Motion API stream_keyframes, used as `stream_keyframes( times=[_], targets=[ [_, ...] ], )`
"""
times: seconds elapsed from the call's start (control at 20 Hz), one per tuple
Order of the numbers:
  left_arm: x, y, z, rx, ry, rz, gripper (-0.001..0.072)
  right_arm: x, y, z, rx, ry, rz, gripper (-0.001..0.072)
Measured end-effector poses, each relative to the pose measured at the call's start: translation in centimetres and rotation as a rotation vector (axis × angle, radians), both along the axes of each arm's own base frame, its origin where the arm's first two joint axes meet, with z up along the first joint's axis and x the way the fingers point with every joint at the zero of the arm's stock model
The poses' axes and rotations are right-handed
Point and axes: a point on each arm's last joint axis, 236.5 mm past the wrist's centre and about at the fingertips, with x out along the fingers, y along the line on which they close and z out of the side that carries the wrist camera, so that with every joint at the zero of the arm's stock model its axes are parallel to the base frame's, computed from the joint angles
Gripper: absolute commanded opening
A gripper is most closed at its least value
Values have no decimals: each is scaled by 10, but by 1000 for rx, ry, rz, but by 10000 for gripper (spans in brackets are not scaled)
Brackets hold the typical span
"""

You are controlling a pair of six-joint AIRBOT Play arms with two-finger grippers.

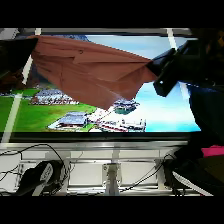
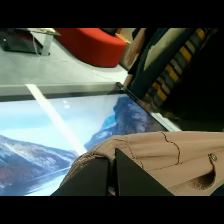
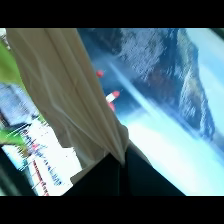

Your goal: Fold the clothes and pants, and hang the long-sleeved shirts on hangers.

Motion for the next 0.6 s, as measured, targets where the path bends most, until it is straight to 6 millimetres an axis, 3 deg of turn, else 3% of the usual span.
stream_keyframes(
  times=[0.15,0.3,0.45,0.6],
  targets=[
    [-33,-8,4,24,29,18,11,-29,-10,-4,-21,118,-22,5],
    [-47,-5,-17,32,127,61,11,-35,-16,-16,-55,196,-60,5],
    [-37,7,-69,8,285,110,11,-17,-17,-41,-125,261,-107,5],
    [-13,26,-130,-62,426,190,11,21,-10,-75,-189,312,-148,6]
  ],
)
